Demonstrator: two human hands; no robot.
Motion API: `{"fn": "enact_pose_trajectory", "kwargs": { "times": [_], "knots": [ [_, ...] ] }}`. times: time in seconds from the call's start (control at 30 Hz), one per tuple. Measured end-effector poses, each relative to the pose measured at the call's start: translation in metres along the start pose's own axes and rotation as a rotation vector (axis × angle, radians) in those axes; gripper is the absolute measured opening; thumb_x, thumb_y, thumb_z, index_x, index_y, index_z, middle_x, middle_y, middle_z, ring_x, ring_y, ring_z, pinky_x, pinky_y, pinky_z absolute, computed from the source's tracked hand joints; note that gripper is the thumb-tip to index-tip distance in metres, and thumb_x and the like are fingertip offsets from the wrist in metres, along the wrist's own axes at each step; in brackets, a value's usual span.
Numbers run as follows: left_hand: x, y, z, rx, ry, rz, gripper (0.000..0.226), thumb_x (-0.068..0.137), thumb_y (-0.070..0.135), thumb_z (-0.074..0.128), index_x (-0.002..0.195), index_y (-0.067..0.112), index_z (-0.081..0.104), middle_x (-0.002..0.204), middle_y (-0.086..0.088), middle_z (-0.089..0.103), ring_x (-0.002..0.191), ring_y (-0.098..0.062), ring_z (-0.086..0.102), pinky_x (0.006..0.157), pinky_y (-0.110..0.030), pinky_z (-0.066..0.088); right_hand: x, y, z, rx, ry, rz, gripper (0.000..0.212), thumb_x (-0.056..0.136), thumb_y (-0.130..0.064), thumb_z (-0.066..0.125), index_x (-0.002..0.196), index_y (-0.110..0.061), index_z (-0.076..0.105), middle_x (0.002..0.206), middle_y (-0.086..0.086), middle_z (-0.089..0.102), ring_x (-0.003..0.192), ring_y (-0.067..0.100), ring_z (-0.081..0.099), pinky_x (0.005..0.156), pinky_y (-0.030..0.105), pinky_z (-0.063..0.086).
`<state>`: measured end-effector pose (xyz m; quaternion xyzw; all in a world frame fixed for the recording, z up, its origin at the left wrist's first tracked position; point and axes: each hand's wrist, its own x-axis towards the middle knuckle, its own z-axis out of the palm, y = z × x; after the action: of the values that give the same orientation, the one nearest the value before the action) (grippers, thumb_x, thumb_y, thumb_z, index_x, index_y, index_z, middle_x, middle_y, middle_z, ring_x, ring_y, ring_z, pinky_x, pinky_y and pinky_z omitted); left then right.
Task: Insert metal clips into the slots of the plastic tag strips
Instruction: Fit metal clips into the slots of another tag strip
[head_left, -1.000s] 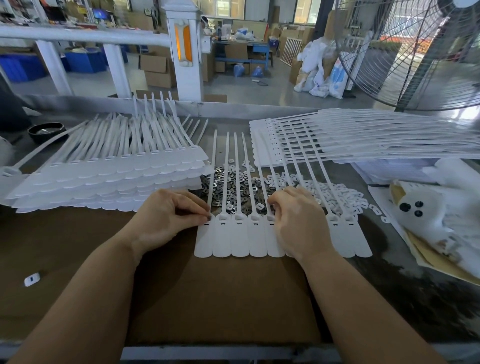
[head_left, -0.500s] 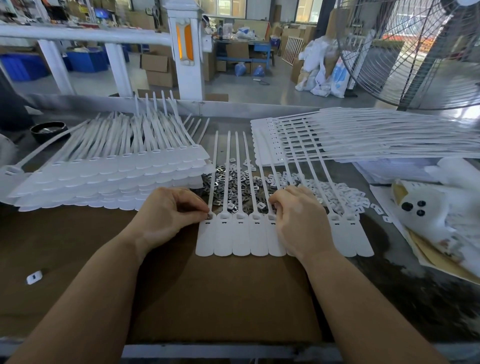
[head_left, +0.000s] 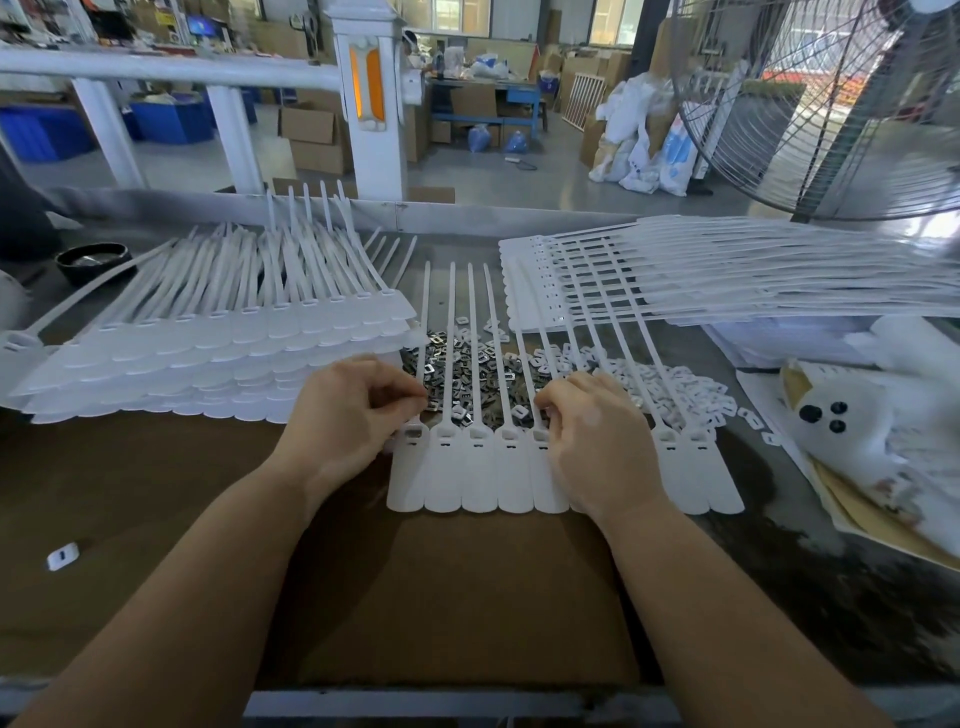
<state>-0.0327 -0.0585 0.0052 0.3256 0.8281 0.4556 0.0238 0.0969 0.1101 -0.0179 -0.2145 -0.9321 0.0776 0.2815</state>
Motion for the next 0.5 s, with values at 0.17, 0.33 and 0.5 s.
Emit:
{"fn": "enact_pose_trajectory", "kwargs": {
  "times": [0.17, 0.33, 0.5],
  "knots": [
    [0.012, 0.009, 0.009, 0.428, -0.038, 0.037, 0.018, 0.089, 0.019, 0.061, 0.102, 0.023, 0.073, 0.09, 0.013, 0.058, 0.075, -0.006, 0.047, 0.07, -0.018, 0.038, 0.0, 0.001, 0.0, 0.006, 0.0, 0.002, 0.017, 0.088, -0.002, 0.05, 0.086, -0.01, 0.065, 0.086, 0.0, 0.062, 0.088, 0.017, 0.05, 0.075, 0.024, 0.038],
    [0.019, 0.022, 0.012, 0.615, -0.159, -0.044, 0.019, 0.089, 0.022, 0.059, 0.099, 0.028, 0.073, 0.095, 0.003, 0.069, 0.081, -0.016, 0.059, 0.075, -0.03, 0.053, 0.0, 0.0, -0.001, 0.016, -0.007, 0.002, 0.017, 0.087, -0.001, 0.05, 0.086, -0.009, 0.065, 0.085, 0.002, 0.062, 0.087, 0.019, 0.05, 0.075, 0.027, 0.039],
    [0.022, 0.029, 0.014, 0.619, -0.174, -0.09, 0.011, 0.086, 0.022, 0.063, 0.089, 0.024, 0.074, 0.084, 0.001, 0.069, 0.075, -0.019, 0.065, 0.073, -0.034, 0.056, 0.0, -0.001, -0.001, 0.021, -0.022, 0.005, 0.017, 0.087, -0.001, 0.049, 0.088, -0.008, 0.065, 0.087, 0.002, 0.062, 0.089, 0.019, 0.05, 0.077, 0.028, 0.041]
  ]
}}
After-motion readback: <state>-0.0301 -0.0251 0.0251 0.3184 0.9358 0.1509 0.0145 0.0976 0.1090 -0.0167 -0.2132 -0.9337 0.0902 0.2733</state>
